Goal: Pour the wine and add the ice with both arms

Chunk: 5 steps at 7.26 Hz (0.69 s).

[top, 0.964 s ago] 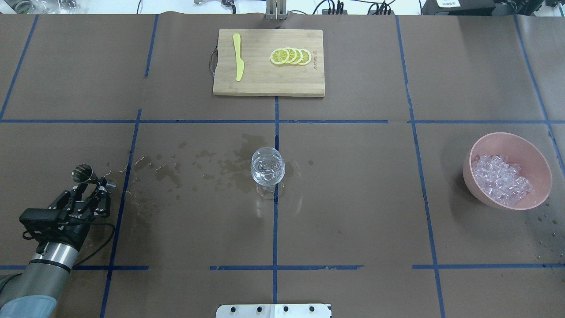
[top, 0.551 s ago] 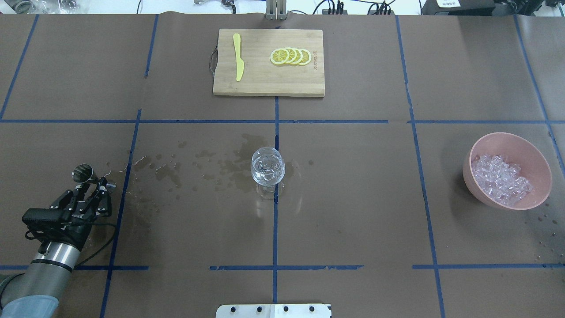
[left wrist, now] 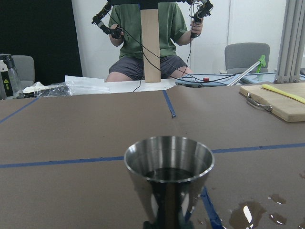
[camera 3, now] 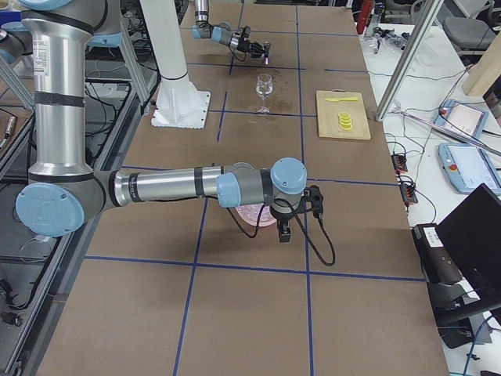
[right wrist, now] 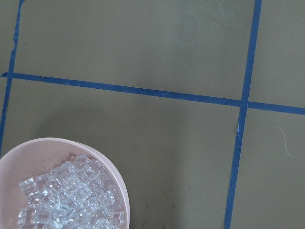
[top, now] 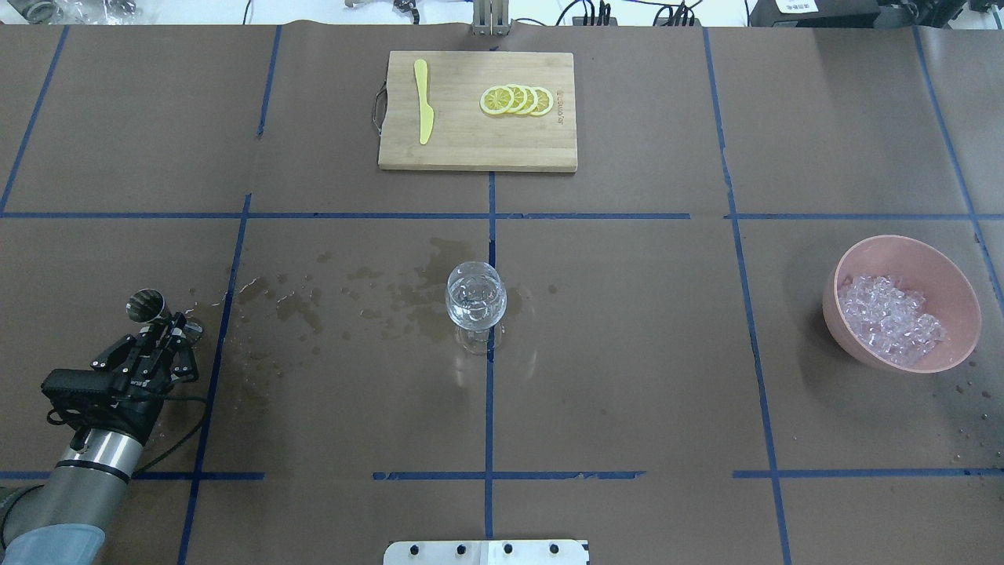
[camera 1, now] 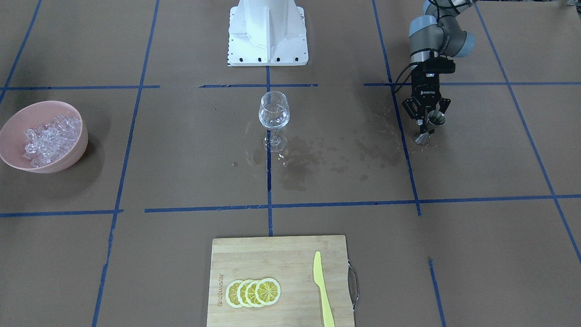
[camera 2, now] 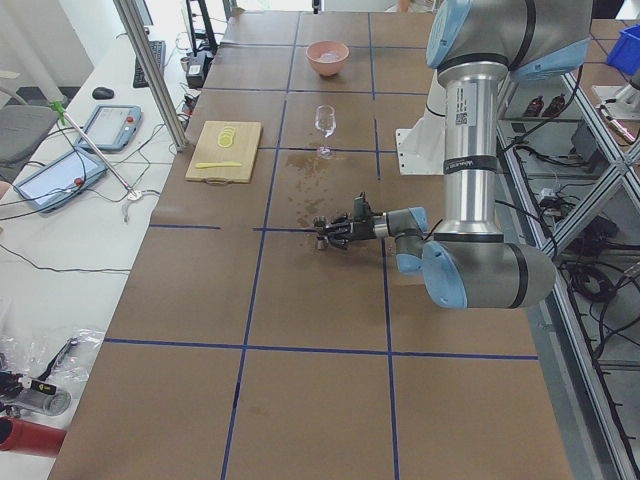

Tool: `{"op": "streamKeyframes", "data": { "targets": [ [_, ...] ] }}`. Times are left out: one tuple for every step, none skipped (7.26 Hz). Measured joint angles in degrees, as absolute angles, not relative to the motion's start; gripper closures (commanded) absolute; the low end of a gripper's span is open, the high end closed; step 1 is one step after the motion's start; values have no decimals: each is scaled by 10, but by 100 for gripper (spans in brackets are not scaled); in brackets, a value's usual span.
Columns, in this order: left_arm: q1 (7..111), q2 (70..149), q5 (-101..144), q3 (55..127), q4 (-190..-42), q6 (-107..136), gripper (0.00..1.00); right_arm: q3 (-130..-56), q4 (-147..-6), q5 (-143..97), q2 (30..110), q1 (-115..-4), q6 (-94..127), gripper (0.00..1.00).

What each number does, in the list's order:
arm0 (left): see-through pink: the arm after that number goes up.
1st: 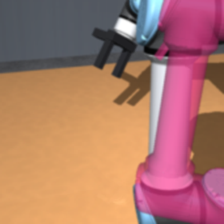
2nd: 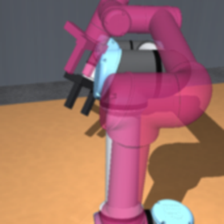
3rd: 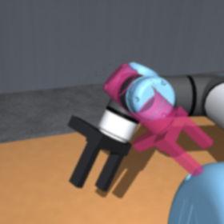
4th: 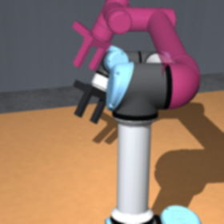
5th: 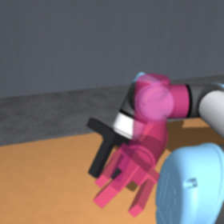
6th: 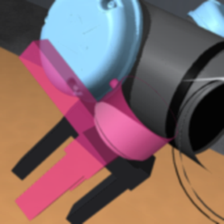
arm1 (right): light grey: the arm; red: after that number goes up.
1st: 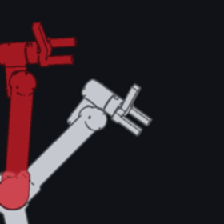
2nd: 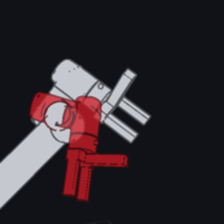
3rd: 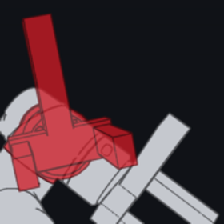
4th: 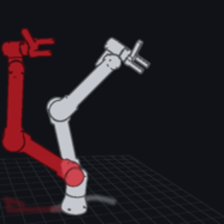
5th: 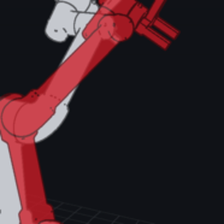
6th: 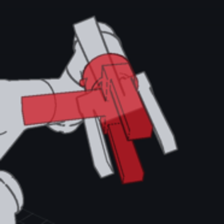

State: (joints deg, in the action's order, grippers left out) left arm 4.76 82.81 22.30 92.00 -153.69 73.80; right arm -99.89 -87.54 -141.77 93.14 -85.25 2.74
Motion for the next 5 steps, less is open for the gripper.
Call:
{"op": "streamKeyframes", "data": {
  "targets": [
    [49,828,223,931,-1541,733,100,-1001,-875,-1418,930,-853,28,0],
    [49,828,224,946,-1555,715,100,-1002,-875,-1418,928,-853,28,0],
    [49,829,224,957,-1582,679,100,-1003,-875,-1418,924,-852,28,0],
    [49,830,225,967,-1606,635,100,-1003,-875,-1418,918,-850,28,0],
    [48,834,225,978,-1618,603,100,-1004,-875,-1418,914,-846,28,0]
  ]
}}
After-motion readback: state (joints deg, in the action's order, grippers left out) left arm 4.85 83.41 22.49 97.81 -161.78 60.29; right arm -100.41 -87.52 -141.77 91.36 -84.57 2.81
